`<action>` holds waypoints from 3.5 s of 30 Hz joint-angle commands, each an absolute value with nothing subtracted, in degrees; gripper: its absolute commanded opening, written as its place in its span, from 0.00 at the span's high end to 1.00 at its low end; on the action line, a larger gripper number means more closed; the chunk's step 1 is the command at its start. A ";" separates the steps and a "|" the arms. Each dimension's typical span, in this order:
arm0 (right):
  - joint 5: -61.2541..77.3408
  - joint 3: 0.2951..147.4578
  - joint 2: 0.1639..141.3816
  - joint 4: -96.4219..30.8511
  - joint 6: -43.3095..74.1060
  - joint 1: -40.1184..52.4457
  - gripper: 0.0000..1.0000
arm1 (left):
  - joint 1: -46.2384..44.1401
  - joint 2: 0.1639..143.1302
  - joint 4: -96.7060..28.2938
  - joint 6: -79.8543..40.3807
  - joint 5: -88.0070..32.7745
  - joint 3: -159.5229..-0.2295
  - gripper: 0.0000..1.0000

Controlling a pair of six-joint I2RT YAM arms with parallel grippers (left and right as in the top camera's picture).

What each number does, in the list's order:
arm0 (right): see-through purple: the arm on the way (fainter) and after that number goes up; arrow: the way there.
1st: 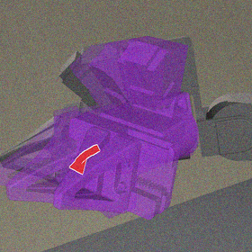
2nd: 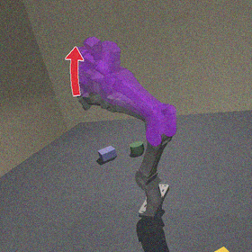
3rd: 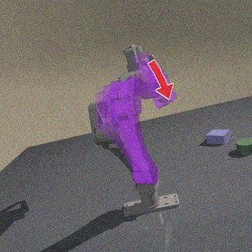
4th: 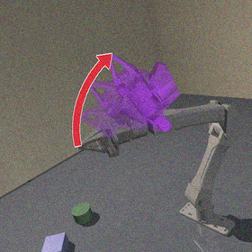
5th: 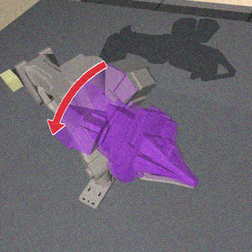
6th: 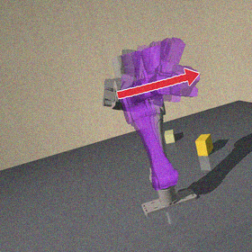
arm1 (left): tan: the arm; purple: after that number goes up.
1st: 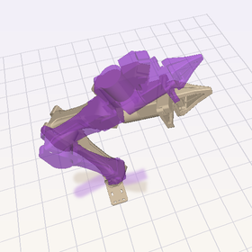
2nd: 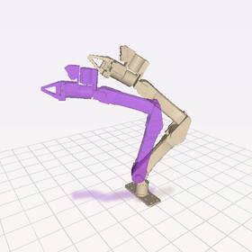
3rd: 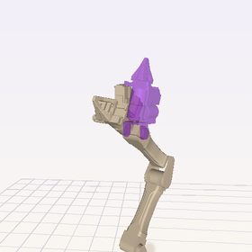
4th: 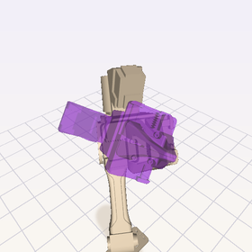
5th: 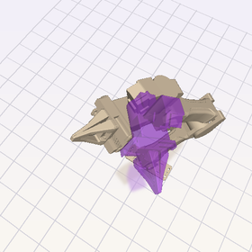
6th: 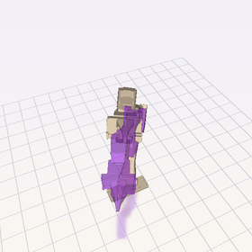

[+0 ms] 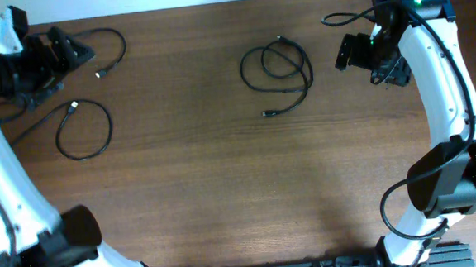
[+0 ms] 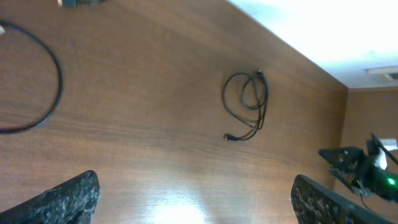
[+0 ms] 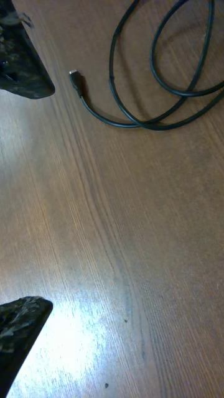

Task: Untangle cables

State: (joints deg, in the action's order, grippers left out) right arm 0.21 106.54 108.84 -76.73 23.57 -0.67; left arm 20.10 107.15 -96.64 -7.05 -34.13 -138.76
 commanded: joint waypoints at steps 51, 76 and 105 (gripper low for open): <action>0.80 75.20 116.25 -20.56 54.96 15.75 0.24 | -8.10 123.35 -89.89 -3.77 -16.67 -139.33 0.01; 39.86 77.95 76.49 -26.48 34.85 15.03 0.96 | -8.14 123.35 -93.58 -3.81 -23.20 -139.33 0.04; 35.75 77.78 87.92 -37.71 26.30 18.81 0.96 | -8.84 123.44 -88.16 -19.46 -21.37 -139.33 0.01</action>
State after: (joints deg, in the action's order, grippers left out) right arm 34.15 77.45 87.59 -37.74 26.79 18.59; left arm -8.84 122.72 -88.27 -17.69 -23.05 -138.98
